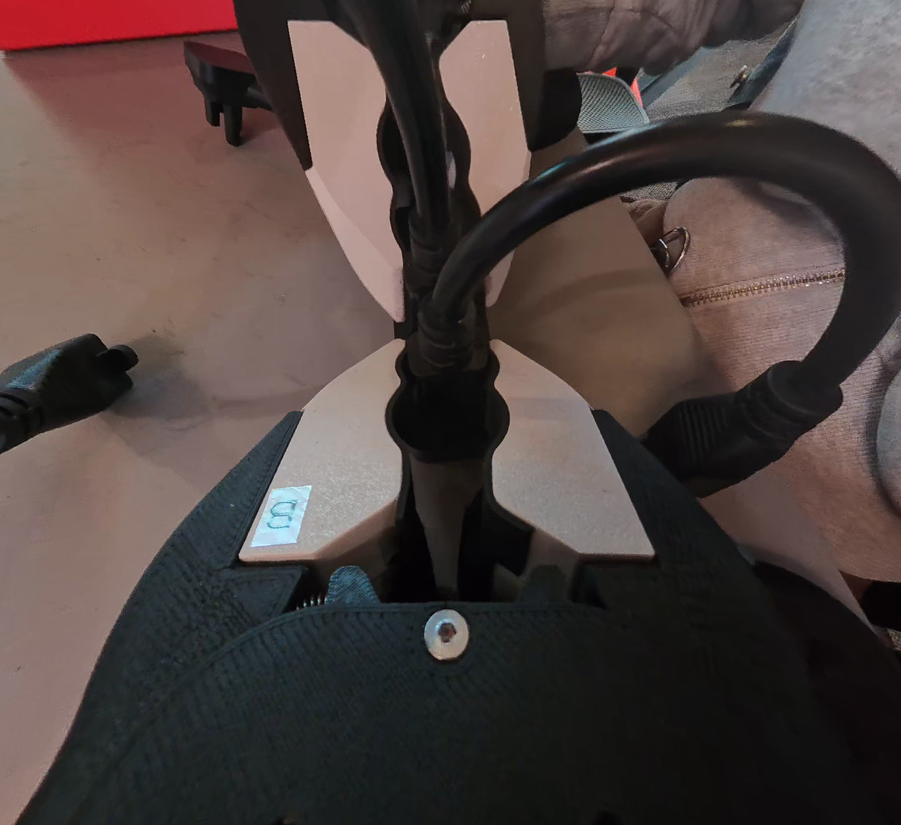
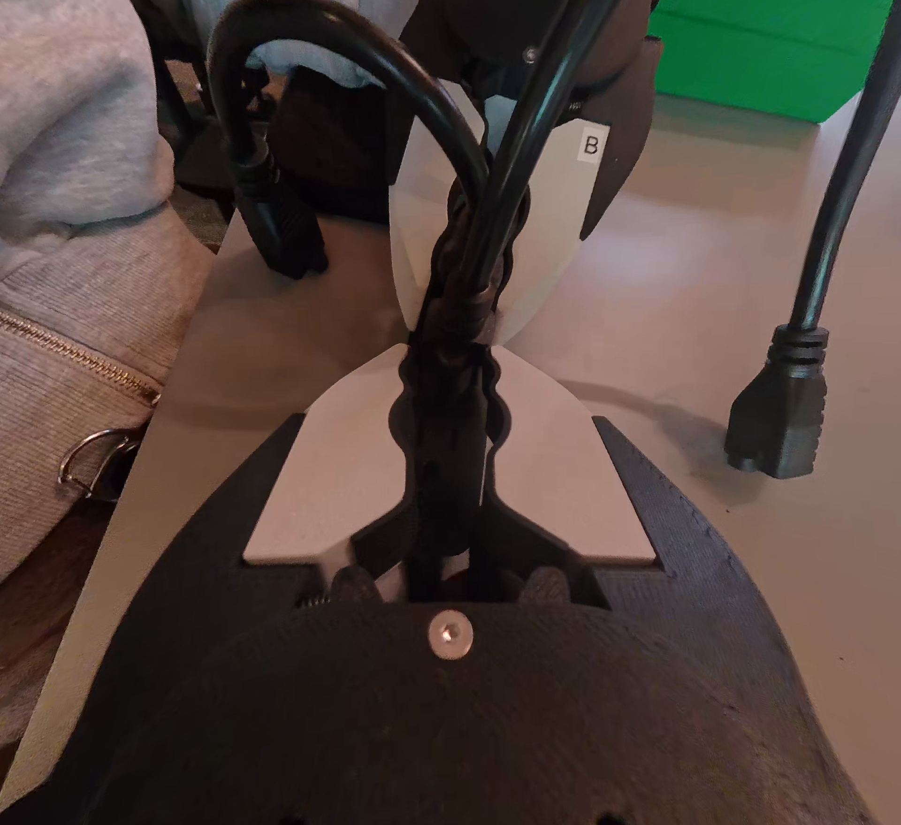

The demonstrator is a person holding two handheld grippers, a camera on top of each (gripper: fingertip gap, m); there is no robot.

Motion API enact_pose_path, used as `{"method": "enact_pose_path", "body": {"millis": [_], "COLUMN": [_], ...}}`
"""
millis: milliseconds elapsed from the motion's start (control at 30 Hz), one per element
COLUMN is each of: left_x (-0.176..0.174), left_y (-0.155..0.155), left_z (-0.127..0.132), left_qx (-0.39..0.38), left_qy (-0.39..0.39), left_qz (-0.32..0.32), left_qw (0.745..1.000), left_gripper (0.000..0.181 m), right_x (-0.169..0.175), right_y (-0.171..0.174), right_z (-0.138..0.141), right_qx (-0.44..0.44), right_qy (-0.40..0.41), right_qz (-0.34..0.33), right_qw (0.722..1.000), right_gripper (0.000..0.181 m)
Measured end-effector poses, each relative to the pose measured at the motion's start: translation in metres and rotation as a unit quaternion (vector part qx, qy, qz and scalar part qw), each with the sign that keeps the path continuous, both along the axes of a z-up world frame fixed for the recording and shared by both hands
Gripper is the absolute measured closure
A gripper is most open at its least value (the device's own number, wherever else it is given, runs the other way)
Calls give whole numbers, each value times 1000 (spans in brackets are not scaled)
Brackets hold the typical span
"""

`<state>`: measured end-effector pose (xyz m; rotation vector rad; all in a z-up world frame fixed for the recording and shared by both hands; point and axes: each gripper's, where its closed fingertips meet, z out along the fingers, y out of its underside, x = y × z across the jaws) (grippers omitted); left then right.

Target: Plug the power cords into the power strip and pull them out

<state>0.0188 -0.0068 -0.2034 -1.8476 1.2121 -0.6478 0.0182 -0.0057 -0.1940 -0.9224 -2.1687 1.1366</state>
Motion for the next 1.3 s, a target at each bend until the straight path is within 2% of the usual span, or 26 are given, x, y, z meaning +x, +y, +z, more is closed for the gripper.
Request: {"method": "enact_pose_path", "body": {"millis": [67,167,267,300,400,500,600,767,900,967,1133,1300], "left_x": [0,-4,-6,-6,-5,-5,-5,0,8,8,9,10], "left_y": [0,8,13,13,11,9,10,10,12,12,12,11], "left_z": [0,1,2,2,-5,-14,-14,-2,4,-1,-8,-11], "left_qx": [-2,17,35,41,45,47,52,62,65,62,62,56], "left_qy": [-1,4,8,10,39,75,79,43,15,31,52,58], "left_qz": [-2,22,38,37,31,23,28,33,40,40,38,36], "left_qw": [1000,1000,999,998,998,996,995,997,997,997,996,996], "left_gripper": [155,138,125,124,105,101,101,102,113,113,132,139], "right_x": [0,-2,-4,-4,-4,-3,-1,4,5,4,3,0], "right_y": [0,3,7,7,10,11,10,6,5,5,5,4], "right_z": [-5,-13,-11,-8,0,9,15,13,12,11,8,4], "right_qx": [5,30,39,38,23,-19,-49,-55,-59,-59,-62,-66], "right_qy": [-19,-35,-15,-6,20,29,33,17,11,5,-5,-24], "right_qz": [0,-17,-36,-38,-55,-61,-54,-36,-31,-30,-33,-38], "right_qw": [1000,999,998,999,998,998,997,998,998,998,998,997], "right_gripper": [141,117,96,95,88,94,111,135,151,153,154,151]}}
